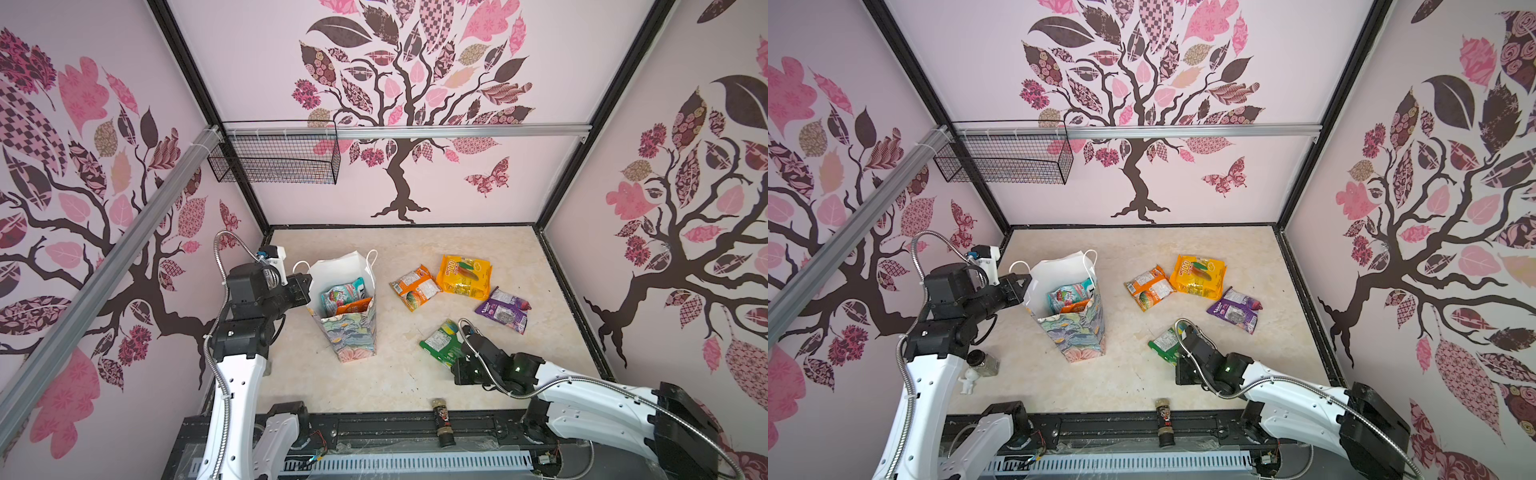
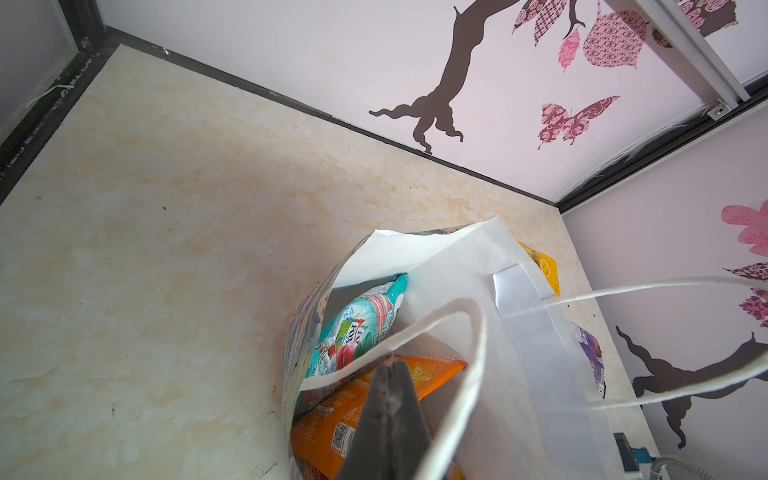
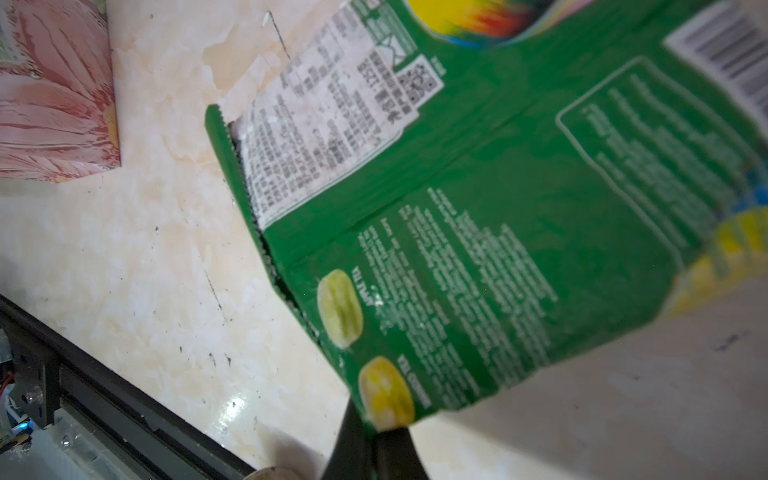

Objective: Place the snacks into the paper bag
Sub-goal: 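Lift the green packet with the right gripper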

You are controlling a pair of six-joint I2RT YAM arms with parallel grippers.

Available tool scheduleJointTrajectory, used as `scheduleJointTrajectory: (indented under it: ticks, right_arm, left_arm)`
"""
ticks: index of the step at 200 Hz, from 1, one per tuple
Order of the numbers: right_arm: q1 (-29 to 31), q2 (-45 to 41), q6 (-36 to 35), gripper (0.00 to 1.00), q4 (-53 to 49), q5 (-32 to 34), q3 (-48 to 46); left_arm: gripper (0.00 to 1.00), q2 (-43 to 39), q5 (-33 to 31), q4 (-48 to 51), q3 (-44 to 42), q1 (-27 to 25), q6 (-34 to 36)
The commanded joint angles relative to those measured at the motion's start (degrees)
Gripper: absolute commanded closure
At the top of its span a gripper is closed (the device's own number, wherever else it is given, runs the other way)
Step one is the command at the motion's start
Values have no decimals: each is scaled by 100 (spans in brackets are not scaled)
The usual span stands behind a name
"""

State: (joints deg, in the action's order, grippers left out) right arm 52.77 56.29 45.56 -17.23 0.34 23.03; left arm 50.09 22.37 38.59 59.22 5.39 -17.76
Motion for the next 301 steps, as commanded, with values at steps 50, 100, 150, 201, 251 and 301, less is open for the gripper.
scheduleJointTrajectory:
  ticks: [50,100,150,201,251,301]
  right_arm:
    - [17,93,-419,100,6,188,627]
    - [10,199,-647,100,64,221,897]
    - [5,172,-759,100,141,281,1039]
    - [6,121,-938,100,289,385,1214]
    - [13,85,-1150,100,178,466,1473]
    - [10,144,-1293,100,199,496,1851]
  left_arm:
    - [97,-95,-13,52,-71,32,139]
    - [96,-172,-78,210,-73,23,322]
    - [95,-203,-86,112,-172,32,340]
    - [95,-163,-85,105,-210,54,317]
    - [95,-162,-86,85,-244,68,298]
    - [95,-173,-104,98,-249,71,304]
